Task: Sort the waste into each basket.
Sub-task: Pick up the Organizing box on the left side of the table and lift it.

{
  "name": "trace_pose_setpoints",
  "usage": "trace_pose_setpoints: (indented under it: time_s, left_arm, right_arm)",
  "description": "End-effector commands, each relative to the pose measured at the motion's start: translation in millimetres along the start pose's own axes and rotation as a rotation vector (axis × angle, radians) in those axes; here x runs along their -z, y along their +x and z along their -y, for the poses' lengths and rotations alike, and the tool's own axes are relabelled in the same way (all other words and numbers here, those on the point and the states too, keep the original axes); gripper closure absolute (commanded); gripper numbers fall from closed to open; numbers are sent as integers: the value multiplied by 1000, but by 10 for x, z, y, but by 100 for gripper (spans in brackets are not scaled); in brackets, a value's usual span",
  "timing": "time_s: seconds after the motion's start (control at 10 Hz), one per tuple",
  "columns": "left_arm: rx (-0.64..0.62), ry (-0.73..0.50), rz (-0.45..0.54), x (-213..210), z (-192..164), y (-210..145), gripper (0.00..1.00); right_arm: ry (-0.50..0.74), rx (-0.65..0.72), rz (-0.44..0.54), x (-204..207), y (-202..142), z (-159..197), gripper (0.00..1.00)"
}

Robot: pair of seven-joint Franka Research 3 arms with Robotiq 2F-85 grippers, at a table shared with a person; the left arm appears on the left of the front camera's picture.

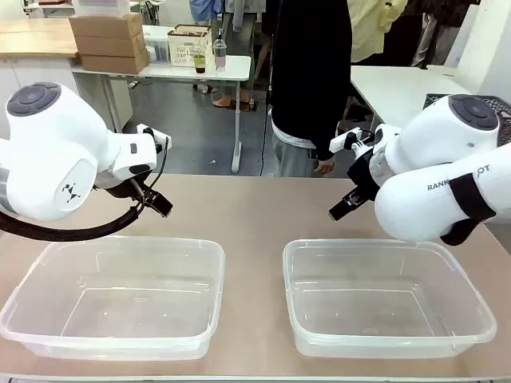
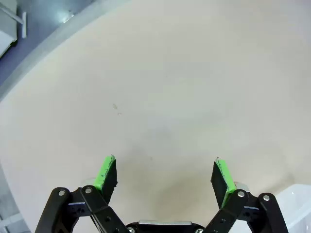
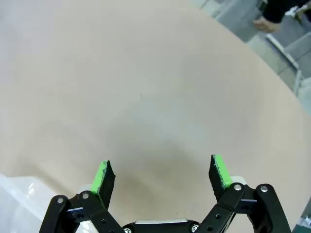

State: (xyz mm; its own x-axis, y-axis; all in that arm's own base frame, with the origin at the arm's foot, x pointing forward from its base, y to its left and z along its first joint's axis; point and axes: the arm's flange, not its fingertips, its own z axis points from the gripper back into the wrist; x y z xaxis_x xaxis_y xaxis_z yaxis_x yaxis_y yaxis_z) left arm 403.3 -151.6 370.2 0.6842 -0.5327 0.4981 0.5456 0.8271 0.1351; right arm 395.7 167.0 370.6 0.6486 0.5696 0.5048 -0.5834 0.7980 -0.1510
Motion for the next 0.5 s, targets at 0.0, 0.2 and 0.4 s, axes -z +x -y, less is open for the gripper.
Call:
trace_pose_setpoints:
  time_s: [0.0, 0.2, 0.4]
  left_arm:
    - [0, 0, 0, 0, 0, 0, 0]
    - [0, 0, 0, 0, 0, 0, 0]
    - [0, 0, 0, 0, 0, 0, 0]
  right_arm:
    - [0, 0, 0, 0, 0, 0, 0]
    - [0, 0, 0, 0, 0, 0, 0]
    - [0, 0, 0, 0, 0, 0, 0]
